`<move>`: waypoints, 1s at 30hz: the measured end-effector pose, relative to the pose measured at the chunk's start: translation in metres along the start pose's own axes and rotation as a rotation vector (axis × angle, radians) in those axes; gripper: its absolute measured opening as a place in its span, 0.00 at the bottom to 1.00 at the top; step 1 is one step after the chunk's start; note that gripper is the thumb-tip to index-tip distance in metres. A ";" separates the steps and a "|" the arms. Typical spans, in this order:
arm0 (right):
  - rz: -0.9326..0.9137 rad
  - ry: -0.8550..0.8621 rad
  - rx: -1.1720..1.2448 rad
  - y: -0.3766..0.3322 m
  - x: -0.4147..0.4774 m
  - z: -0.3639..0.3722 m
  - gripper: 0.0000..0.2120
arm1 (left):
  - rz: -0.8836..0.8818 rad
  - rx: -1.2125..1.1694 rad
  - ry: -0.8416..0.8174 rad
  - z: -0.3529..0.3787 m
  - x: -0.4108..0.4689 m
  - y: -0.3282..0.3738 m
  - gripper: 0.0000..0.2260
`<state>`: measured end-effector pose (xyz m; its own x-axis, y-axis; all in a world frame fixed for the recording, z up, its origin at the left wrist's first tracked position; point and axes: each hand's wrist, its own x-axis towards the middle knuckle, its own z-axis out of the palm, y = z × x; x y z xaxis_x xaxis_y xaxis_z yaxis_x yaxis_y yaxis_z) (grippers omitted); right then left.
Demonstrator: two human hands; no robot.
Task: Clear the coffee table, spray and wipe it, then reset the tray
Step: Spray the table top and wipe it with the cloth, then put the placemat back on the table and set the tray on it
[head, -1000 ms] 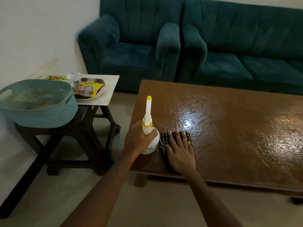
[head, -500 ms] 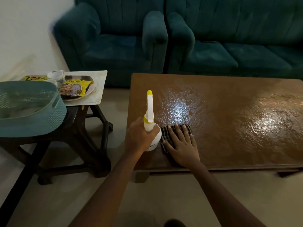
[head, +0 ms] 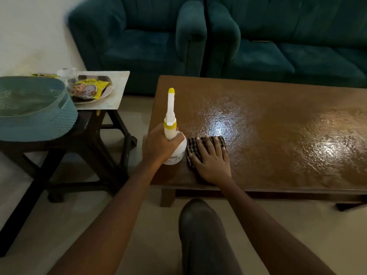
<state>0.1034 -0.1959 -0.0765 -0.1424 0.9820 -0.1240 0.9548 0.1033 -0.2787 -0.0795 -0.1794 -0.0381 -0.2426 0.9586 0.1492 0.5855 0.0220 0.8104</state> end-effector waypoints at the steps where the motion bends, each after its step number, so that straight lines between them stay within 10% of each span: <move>1: 0.003 -0.025 0.026 0.000 0.000 -0.002 0.31 | -0.001 0.012 0.003 -0.002 0.001 0.002 0.16; 11: 0.015 0.049 0.556 -0.017 -0.014 -0.077 0.24 | -0.011 0.319 -0.086 -0.074 -0.033 0.041 0.39; 30: -0.232 0.236 0.305 -0.137 -0.011 -0.352 0.23 | 0.257 0.662 0.009 -0.247 0.018 0.276 0.29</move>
<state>0.0662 -0.1656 0.2977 -0.2459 0.9513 0.1859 0.7789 0.3081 -0.5462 -0.1132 -0.2264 0.3286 -0.0384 0.9544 0.2960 0.9716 -0.0336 0.2344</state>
